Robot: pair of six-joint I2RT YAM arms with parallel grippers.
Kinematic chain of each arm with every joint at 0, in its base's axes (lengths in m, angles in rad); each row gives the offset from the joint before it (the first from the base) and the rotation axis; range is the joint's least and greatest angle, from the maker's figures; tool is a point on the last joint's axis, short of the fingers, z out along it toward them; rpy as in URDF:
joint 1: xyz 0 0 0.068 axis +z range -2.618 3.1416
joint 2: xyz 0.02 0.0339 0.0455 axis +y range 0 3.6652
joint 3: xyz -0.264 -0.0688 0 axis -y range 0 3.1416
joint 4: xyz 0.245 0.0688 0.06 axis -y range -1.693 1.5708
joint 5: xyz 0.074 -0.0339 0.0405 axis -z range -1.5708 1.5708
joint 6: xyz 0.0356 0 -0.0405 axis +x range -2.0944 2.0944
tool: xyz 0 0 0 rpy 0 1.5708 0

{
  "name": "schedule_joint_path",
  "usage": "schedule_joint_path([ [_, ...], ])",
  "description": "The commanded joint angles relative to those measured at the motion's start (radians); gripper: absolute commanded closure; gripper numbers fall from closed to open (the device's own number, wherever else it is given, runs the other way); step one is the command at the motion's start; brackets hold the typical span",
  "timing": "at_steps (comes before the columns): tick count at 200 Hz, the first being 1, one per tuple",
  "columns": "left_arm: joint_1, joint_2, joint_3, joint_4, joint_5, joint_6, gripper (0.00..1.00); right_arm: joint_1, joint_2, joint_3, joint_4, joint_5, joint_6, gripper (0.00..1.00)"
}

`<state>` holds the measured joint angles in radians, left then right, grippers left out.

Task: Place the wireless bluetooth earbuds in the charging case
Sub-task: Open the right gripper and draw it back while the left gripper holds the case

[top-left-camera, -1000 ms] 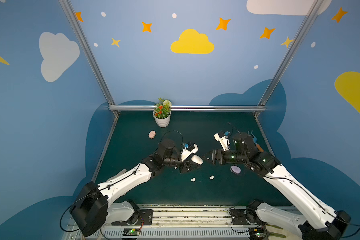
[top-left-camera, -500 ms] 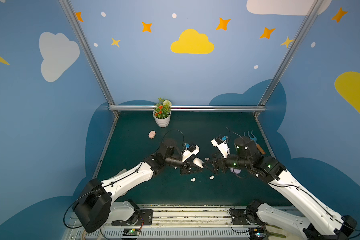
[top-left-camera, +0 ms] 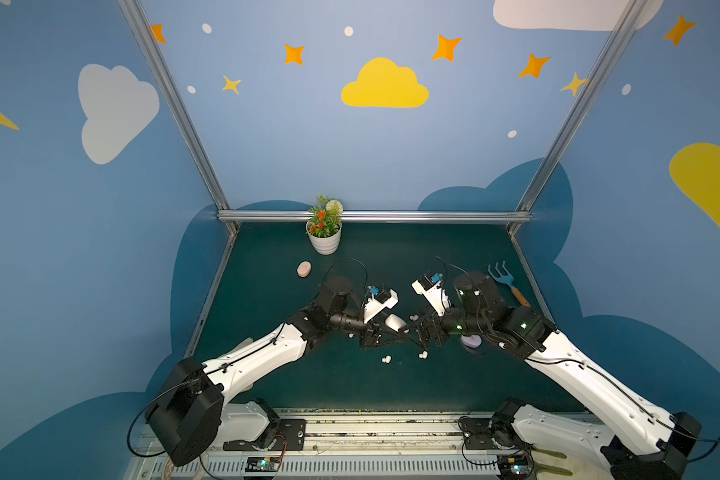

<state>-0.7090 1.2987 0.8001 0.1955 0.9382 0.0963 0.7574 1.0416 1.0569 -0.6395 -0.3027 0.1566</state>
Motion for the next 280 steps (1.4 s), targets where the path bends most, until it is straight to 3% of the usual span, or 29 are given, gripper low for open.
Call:
schedule_joint_path([
  [1, -0.015, -0.032, 0.014, 0.030, 0.054, 0.016, 0.82, -0.018, 0.024, 0.026, -0.021, 0.105, 0.018, 0.06],
  [65, -0.024, -0.040, 0.011, 0.024, 0.049, 0.028, 0.83, -0.083, 0.029, 0.055, -0.036, 0.146, 0.058, 0.06],
  [151, -0.029, -0.050, -0.004, 0.052, 0.047, 0.008, 0.84, -0.095, 0.042, 0.061, -0.029, 0.103, 0.086, 0.06],
  [185, -0.027, -0.052, -0.021, 0.053, -0.035, -0.009, 0.85, -0.098, 0.025, 0.075, -0.061, 0.091, 0.108, 0.06],
  [245, -0.002, -0.090, -0.060, 0.069, -0.096, -0.049, 0.85, -0.112, -0.040, 0.054, -0.173, 0.086, 0.271, 0.03],
  [280, -0.001, -0.139, -0.106, 0.117, -0.151, -0.079, 0.85, -0.112, -0.061, -0.117, -0.139, 0.069, 0.414, 0.03],
])
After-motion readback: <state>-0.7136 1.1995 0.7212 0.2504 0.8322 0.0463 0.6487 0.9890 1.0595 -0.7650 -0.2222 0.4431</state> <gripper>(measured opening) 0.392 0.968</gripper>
